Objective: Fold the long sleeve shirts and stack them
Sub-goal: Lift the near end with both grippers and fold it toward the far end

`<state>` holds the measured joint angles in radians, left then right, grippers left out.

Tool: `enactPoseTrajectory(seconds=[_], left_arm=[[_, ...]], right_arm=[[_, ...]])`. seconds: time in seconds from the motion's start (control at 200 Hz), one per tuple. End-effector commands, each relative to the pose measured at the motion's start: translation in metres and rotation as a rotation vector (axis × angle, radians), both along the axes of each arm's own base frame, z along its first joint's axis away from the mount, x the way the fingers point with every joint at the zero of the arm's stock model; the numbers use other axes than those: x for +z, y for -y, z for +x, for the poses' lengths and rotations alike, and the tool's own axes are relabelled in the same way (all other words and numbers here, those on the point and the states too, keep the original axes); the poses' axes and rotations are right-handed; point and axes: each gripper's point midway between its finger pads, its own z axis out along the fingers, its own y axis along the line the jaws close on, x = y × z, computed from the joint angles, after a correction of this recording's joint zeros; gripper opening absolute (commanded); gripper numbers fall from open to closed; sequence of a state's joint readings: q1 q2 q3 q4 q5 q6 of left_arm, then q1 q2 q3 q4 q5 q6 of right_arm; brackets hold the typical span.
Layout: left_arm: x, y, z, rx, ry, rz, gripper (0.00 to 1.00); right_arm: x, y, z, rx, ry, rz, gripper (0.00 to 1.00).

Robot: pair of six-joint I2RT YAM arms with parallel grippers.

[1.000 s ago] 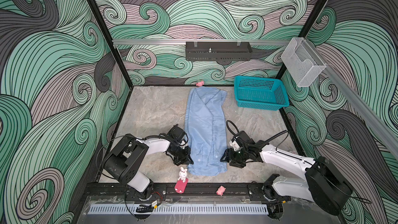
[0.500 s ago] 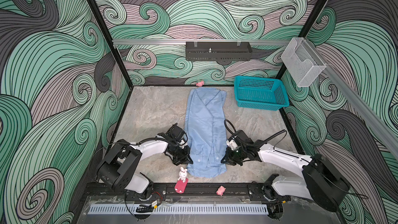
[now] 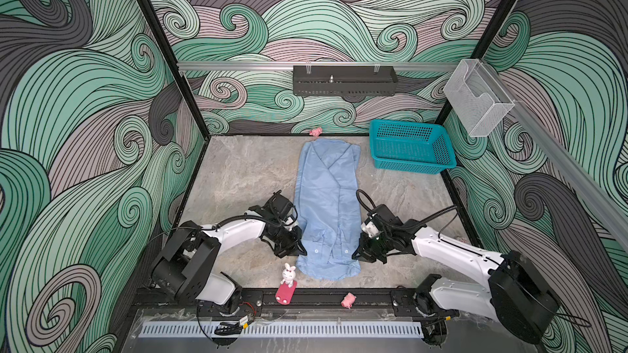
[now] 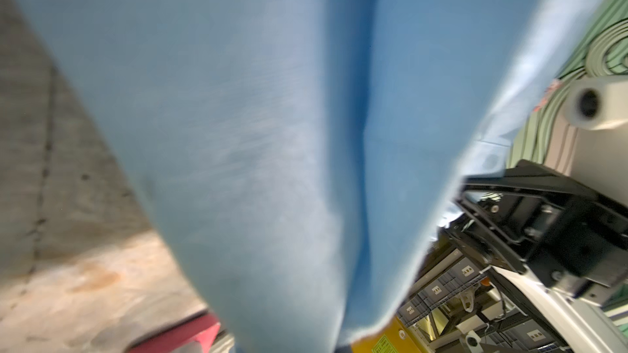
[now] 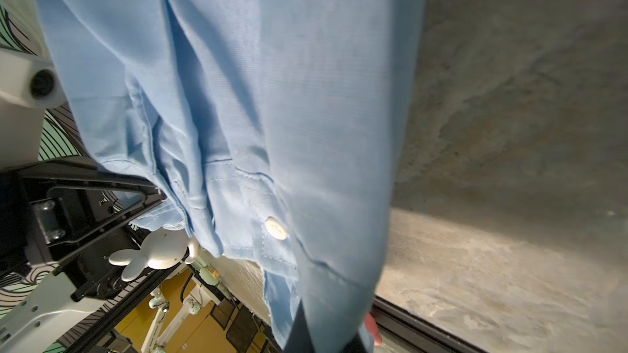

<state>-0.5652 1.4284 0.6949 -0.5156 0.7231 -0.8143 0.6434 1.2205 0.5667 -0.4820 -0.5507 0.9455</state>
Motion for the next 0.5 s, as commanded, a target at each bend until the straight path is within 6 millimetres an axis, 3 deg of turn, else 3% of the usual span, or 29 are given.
enactPoseTrajectory(seconds=[0.0, 0.27, 0.495], left_arm=[[0.033, 0.005, 0.019, 0.019, 0.052, -0.05, 0.0], [0.089, 0.019, 0.058, 0.062, 0.094, -0.166, 0.0], [0.111, 0.027, 0.113, 0.114, 0.064, -0.239, 0.0]], right_arm=[[0.02, 0.0, 0.014, -0.048, -0.016, 0.0, 0.0], [0.072, -0.007, 0.061, -0.151, -0.009, 0.124, 0.04], [0.103, -0.021, 0.114, -0.184, 0.0, 0.202, 0.05]])
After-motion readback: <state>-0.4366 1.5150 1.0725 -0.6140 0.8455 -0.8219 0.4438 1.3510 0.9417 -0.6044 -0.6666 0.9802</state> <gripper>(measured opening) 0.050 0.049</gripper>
